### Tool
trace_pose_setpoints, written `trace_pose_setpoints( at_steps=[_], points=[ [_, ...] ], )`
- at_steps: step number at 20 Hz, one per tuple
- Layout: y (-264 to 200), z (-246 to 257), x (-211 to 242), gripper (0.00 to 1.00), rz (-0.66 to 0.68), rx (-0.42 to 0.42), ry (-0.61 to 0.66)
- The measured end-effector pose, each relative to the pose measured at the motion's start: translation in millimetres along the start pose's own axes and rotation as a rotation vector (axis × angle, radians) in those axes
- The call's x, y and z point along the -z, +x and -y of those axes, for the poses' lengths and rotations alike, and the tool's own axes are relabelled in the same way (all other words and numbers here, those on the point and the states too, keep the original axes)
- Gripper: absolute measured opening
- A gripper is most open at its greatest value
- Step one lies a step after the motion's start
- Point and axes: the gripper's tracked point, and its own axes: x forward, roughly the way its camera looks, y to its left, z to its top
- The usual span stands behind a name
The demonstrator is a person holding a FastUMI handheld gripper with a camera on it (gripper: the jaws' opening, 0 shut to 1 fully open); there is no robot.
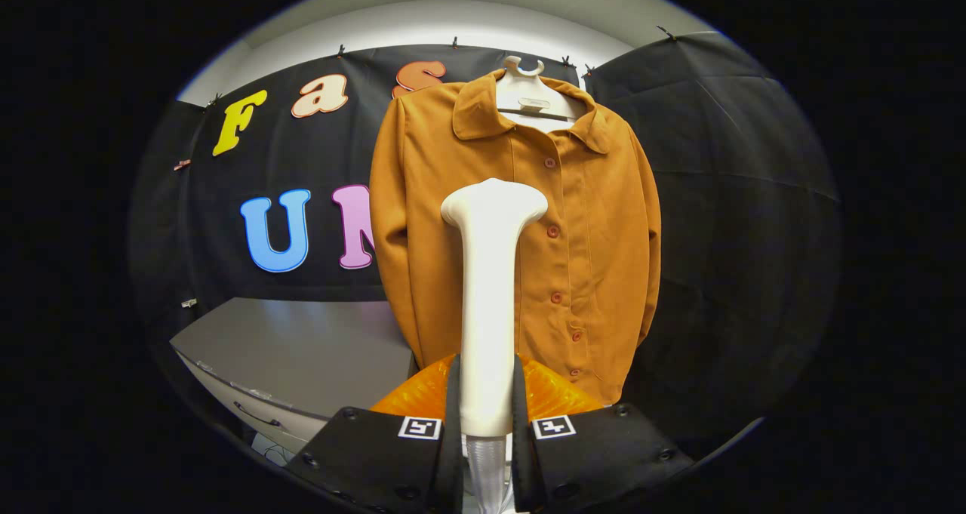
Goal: Iron the clothes twice with a garment steamer, once on the left side and once on the right side.
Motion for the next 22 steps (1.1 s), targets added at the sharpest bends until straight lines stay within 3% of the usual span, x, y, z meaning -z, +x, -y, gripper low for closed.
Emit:
trace_pose_setpoints(
  at_steps=[14,22],
  points=[
    [-10,3,111,0.29,-0.244,0.012,0.009],
    [-42,2,169,0.3,-0.349,-0.003,0.03]
  ],
)
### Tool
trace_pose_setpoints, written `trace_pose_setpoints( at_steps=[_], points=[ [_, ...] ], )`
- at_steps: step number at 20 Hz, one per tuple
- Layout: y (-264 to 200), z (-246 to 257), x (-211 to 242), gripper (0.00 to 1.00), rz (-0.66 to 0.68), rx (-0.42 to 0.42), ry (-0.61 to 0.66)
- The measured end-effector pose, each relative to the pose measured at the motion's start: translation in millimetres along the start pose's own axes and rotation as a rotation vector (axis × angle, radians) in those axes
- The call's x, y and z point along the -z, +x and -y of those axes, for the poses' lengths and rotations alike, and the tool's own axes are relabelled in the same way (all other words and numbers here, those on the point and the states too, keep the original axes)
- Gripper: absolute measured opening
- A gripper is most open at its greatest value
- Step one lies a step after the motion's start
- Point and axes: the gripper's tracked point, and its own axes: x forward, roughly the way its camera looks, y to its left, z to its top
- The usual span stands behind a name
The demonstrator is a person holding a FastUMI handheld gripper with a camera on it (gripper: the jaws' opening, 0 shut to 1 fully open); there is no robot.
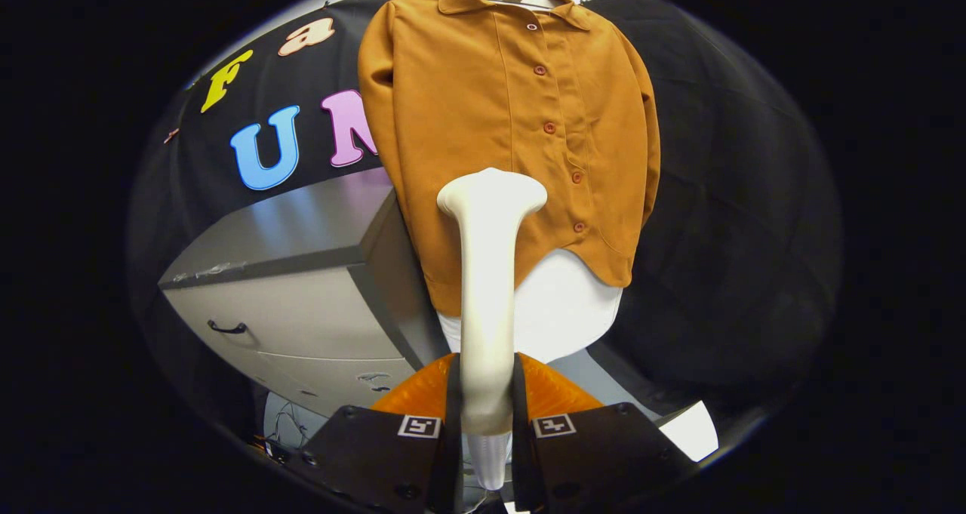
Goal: Iron the clothes twice with a garment steamer, once on the left side and once on the right side.
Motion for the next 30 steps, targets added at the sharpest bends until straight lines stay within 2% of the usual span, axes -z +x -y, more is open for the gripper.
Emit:
trace_pose_setpoints(
  at_steps=[3,7,19,24,30],
  points=[
    [-16,-1,1,0.3,0.011,-0.011,-0.002],
    [-40,-3,-26,0.3,0.08,-0.026,-0.008],
    [-138,-6,-205,0.29,0.489,-0.043,-0.01],
    [-167,5,-258,0.29,0.609,-0.031,-0.005],
    [-175,20,-299,0.29,0.679,-0.024,0.02]
  ],
)
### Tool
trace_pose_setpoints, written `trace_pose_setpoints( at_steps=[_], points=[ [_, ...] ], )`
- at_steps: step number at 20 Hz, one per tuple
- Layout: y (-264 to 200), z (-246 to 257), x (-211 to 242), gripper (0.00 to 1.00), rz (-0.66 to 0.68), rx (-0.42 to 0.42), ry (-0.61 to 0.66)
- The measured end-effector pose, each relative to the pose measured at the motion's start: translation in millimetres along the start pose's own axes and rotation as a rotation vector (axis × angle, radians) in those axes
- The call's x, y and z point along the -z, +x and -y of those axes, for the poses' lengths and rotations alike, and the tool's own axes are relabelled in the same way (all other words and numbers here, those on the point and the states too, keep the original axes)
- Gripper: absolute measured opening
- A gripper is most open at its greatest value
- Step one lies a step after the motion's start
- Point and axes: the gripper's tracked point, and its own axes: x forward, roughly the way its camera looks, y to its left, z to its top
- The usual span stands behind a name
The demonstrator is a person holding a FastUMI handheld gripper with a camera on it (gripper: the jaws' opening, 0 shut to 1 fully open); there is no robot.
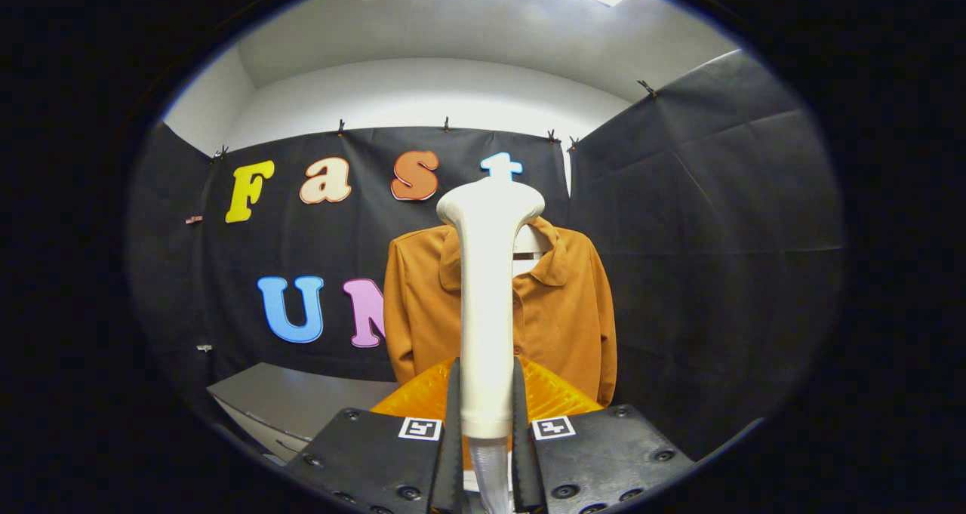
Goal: Iron the clothes twice with a garment steamer, once on the left side and once on the right side.
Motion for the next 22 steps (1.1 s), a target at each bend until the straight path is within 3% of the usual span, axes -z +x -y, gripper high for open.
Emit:
trace_pose_setpoints(
  at_steps=[9,22],
  points=[
    [46,40,4,0.29,0.0,0.032,-0.001],
    [104,86,109,0.29,-0.162,0.068,0.018]
  ],
)
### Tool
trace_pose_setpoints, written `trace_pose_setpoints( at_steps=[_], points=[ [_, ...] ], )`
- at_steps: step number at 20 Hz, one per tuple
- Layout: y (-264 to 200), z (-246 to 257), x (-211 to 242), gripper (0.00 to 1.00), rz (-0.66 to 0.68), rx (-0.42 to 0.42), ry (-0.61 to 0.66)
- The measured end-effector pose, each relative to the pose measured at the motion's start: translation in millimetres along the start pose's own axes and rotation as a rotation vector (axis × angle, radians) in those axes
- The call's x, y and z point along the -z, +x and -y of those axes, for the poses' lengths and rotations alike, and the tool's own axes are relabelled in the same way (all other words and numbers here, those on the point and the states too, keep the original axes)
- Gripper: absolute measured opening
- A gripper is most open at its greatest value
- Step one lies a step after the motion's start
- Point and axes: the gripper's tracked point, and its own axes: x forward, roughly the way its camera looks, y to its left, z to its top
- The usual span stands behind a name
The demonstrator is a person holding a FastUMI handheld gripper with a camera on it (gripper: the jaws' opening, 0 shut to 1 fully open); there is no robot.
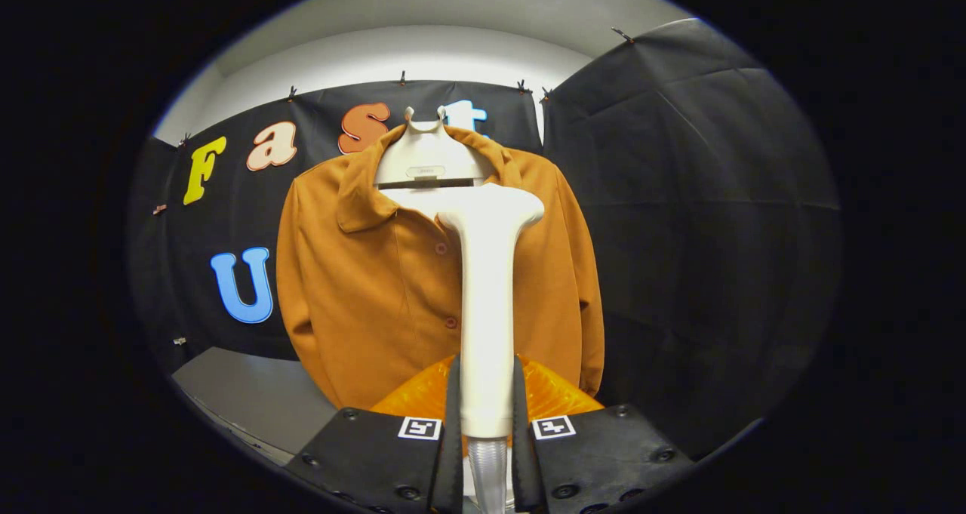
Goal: Iron the clothes twice with a garment steamer, once on the left side and once on the right side.
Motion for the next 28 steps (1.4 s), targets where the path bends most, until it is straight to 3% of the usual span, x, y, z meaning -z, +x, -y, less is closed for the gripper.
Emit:
trace_pose_setpoints(
  at_steps=[7,28],
  points=[
    [-7,12,35,0.29,-0.049,0.009,0.011],
    [-41,36,197,0.29,-0.344,0.09,0.028]
  ],
)
